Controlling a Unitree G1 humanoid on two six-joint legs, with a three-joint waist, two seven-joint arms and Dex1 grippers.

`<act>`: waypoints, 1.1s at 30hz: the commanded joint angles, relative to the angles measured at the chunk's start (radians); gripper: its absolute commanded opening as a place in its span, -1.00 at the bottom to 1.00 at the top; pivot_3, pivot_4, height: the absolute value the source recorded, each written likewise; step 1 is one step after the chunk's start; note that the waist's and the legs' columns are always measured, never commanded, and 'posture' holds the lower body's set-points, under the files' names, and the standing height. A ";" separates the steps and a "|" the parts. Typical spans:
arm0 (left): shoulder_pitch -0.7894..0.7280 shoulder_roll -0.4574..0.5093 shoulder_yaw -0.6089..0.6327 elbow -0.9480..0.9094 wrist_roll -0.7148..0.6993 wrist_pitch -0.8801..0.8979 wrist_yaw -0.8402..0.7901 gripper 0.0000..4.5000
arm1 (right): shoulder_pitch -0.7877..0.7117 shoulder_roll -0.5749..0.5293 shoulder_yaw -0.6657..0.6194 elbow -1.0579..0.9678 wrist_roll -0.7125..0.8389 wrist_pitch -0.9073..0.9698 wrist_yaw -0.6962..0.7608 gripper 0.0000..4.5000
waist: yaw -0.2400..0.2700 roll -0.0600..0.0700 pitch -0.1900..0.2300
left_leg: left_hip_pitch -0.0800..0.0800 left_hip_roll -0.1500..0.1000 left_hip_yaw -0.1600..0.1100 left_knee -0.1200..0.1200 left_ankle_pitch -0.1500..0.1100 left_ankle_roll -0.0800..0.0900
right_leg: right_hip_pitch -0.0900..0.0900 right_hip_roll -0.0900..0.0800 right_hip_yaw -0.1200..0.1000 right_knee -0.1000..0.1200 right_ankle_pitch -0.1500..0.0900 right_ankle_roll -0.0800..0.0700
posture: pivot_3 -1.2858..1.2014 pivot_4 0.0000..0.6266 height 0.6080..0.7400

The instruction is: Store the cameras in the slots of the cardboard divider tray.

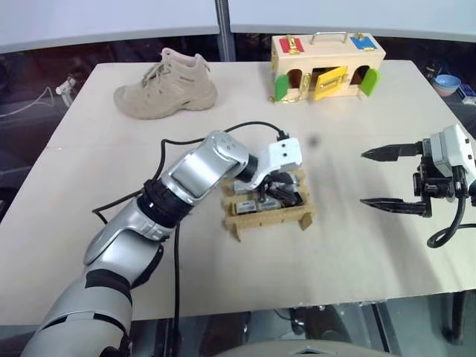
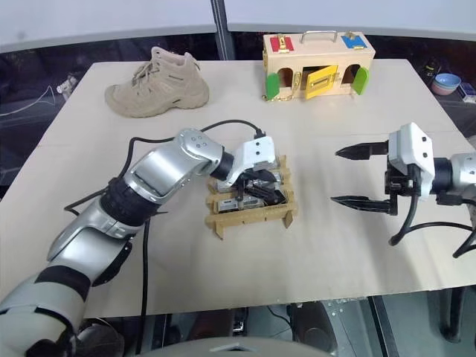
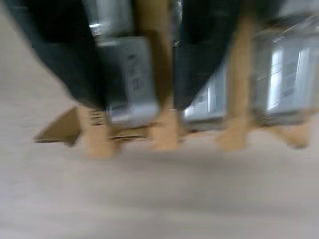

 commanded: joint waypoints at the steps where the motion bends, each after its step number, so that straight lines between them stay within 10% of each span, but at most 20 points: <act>1: -0.040 -0.030 0.117 -0.076 -0.050 0.082 0.030 0.72 | 0.010 -0.010 -0.040 -0.030 0.020 -0.014 -0.011 1.00 | 0.000 0.000 0.000 | 0.000 0.000 0.000 0.000 0.000 0.000 | 0.000 0.000 0.000 0.000 0.000 0.000 | 0.03 -0.52 1.00; 21: 0.085 0.026 0.077 -0.181 -0.053 0.114 0.061 0.86 | 0.064 -0.011 -0.047 -0.086 0.043 0.005 -0.077 1.00 | 0.004 0.000 0.000 | -0.001 -0.001 -0.001 0.000 0.000 0.000 | -0.001 -0.001 -0.001 0.000 0.001 -0.003 | 0.03 -0.52 1.00; 30: 0.091 0.002 0.025 -0.151 -0.013 0.060 0.058 -0.73 | 0.108 -0.019 -0.079 -0.126 0.056 0.015 -0.103 1.00 | 0.006 0.000 0.000 | -0.001 -0.001 -0.001 0.000 0.000 0.000 | -0.001 -0.001 -0.001 0.000 0.001 -0.002 | 0.03 -0.52 1.00; 33: 0.087 0.000 0.022 -0.144 -0.005 0.052 0.050 -0.72 | 0.118 -0.023 -0.089 -0.135 0.060 0.017 -0.107 1.00 | 0.006 0.000 0.000 | -0.001 -0.001 -0.001 0.000 0.000 0.000 | 0.000 -0.001 -0.001 0.000 0.001 -0.002 | 0.03 -0.52 1.00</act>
